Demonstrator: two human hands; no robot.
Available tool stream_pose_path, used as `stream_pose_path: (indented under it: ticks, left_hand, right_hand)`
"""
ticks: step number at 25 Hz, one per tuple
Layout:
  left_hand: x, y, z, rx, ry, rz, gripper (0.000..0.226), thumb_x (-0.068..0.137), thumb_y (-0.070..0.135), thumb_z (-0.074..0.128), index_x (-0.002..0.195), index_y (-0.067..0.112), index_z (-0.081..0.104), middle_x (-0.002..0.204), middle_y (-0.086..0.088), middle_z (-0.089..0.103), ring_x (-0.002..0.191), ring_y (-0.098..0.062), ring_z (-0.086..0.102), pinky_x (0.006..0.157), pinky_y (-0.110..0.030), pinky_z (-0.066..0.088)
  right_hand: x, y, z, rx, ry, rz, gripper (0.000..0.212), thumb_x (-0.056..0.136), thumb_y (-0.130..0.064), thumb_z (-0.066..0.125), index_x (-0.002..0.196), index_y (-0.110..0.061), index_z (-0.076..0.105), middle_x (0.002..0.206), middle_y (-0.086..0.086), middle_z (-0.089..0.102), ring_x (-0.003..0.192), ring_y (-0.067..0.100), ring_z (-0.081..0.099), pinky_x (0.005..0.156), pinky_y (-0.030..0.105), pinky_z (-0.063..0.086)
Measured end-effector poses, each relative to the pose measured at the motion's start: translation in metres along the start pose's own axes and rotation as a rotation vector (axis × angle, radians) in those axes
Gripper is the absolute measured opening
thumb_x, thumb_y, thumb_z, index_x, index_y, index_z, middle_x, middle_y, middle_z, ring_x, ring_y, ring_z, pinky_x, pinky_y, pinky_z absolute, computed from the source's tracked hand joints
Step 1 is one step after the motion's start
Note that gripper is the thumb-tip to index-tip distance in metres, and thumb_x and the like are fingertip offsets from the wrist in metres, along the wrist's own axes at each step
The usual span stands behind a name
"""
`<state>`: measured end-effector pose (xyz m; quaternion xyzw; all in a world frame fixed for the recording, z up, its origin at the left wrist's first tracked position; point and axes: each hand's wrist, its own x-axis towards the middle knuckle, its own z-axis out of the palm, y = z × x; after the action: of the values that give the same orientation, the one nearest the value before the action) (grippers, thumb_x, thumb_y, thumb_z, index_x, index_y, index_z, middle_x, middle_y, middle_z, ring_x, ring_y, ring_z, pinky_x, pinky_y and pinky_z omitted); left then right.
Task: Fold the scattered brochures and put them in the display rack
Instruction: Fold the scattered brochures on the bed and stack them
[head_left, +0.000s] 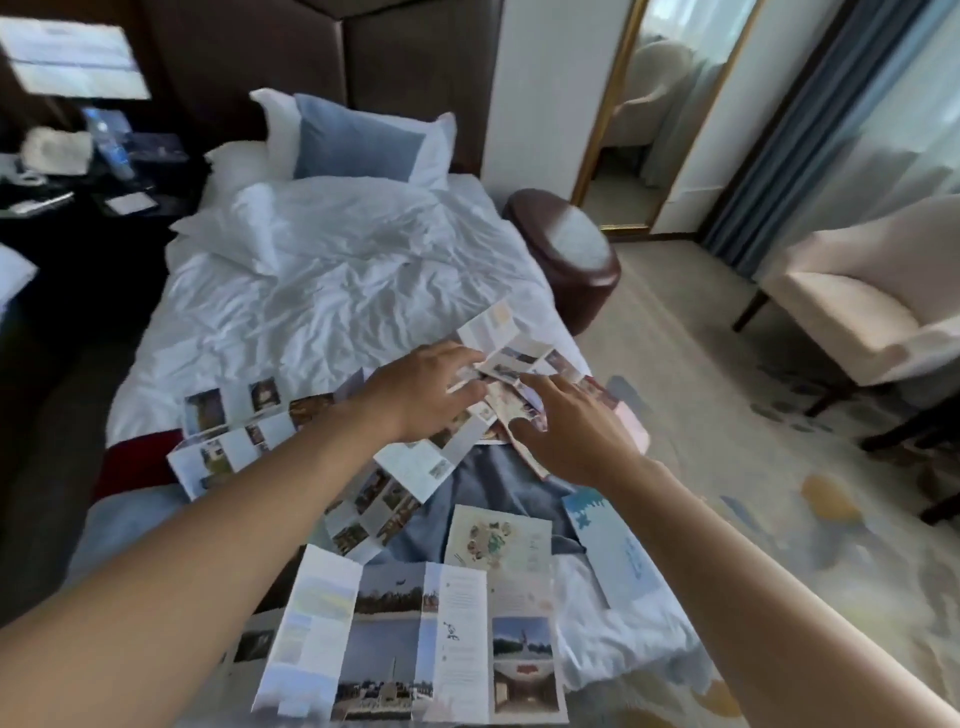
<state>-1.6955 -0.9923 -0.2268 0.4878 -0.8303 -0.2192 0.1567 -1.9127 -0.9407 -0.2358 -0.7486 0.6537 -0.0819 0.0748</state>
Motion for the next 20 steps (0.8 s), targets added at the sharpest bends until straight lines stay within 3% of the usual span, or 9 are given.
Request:
stream_pose_path:
  ticks: [6, 10, 20]
  left_hand:
    - [-0.015, -0.106, 0.019, 0.021, -0.028, -0.271, 0.052, 0.097, 0.058, 0.04, 0.144, 0.036, 0.04, 0.152, 0.009, 0.036, 0.135, -0.016, 0.041, 0.101, -0.041, 0.041]
    - [-0.026, -0.162, 0.047, -0.003, -0.013, -0.322, 0.052, 0.096, 0.057, 0.04, 0.142, 0.032, 0.044, 0.15, 0.01, 0.039, 0.133, -0.015, 0.042, 0.097, -0.035, 0.04]
    - [-0.055, -0.262, 0.186, -0.072, -0.274, -0.399, 0.052, 0.098, 0.056, 0.038, 0.144, 0.033, 0.041, 0.15, 0.01, 0.038, 0.133, -0.017, 0.041, 0.096, -0.04, 0.042]
  right_hand:
    - [0.068, -0.034, 0.086, 0.029, -0.23, -0.179, 0.065, 0.096, -0.055, 0.048, 0.153, -0.03, 0.03, 0.153, 0.003, 0.043, 0.133, 0.029, 0.047, 0.097, 0.042, 0.044]
    - [0.091, -0.058, 0.144, 0.049, -0.313, -0.23, 0.063, 0.098, -0.052, 0.048, 0.153, -0.028, 0.031, 0.152, 0.001, 0.043, 0.133, 0.027, 0.047, 0.1, 0.042, 0.044]
    - [0.073, -0.065, 0.308, 0.038, -0.499, -0.159, 0.059, 0.098, -0.049, 0.047, 0.15, -0.025, 0.035, 0.149, 0.006, 0.046, 0.13, 0.03, 0.05, 0.1, 0.044, 0.044]
